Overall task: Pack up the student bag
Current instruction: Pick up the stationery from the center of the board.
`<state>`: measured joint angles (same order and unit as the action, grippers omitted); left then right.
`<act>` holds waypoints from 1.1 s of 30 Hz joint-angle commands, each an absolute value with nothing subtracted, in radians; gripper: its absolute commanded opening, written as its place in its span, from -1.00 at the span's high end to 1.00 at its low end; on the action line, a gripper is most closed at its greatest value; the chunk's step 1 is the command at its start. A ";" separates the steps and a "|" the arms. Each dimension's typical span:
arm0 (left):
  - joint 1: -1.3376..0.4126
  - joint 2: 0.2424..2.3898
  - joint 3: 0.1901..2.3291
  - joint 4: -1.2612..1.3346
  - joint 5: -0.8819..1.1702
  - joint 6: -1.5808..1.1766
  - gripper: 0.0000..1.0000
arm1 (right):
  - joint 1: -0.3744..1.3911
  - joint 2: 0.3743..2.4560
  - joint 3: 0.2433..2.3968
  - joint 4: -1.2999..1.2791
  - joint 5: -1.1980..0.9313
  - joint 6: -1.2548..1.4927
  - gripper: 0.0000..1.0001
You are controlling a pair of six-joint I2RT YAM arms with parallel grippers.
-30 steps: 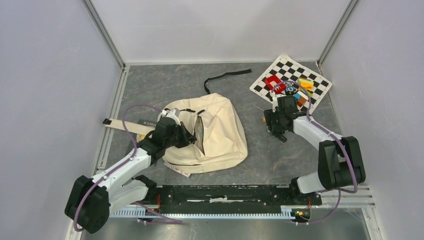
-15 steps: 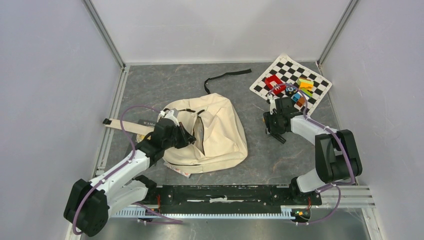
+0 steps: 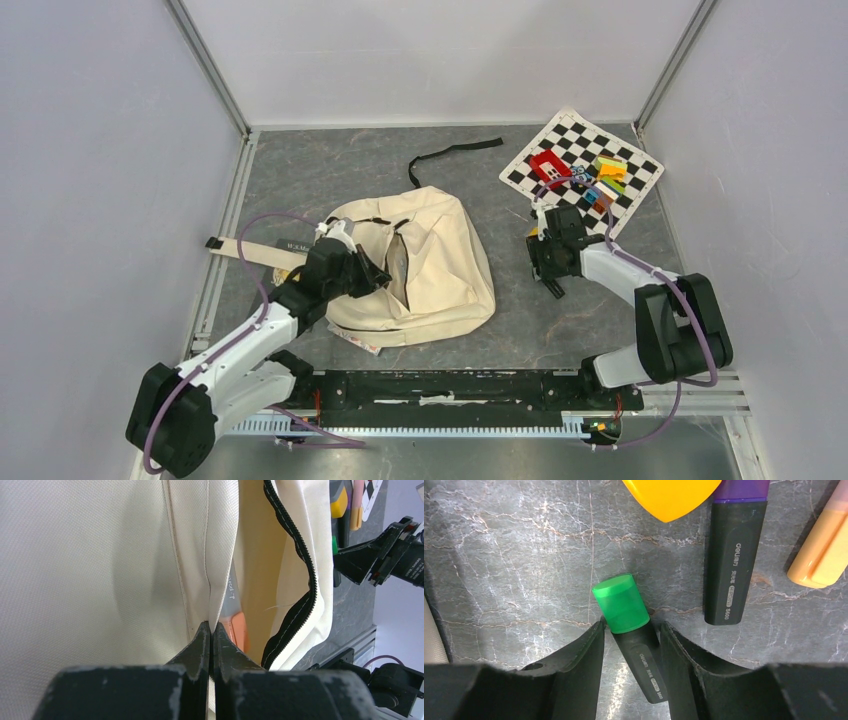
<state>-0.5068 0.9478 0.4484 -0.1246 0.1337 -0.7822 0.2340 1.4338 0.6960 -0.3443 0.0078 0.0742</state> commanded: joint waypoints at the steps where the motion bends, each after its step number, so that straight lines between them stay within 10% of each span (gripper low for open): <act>1: -0.510 0.919 0.443 -0.136 0.148 -0.817 0.96 | 0.262 1.417 0.668 -0.417 0.105 0.093 0.03; 15: -0.509 0.867 0.404 -0.135 0.124 -0.862 0.96 | 0.296 1.363 0.618 -0.405 0.003 0.145 1.00; 33: -0.510 0.821 0.335 -0.064 0.097 -0.961 0.96 | 0.633 1.118 0.864 -0.425 0.020 0.388 1.00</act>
<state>-0.5060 0.8425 0.3637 -0.0986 0.0860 -0.8909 0.5392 1.1500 0.7883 -0.4759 0.0055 0.2749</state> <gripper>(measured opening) 0.040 0.362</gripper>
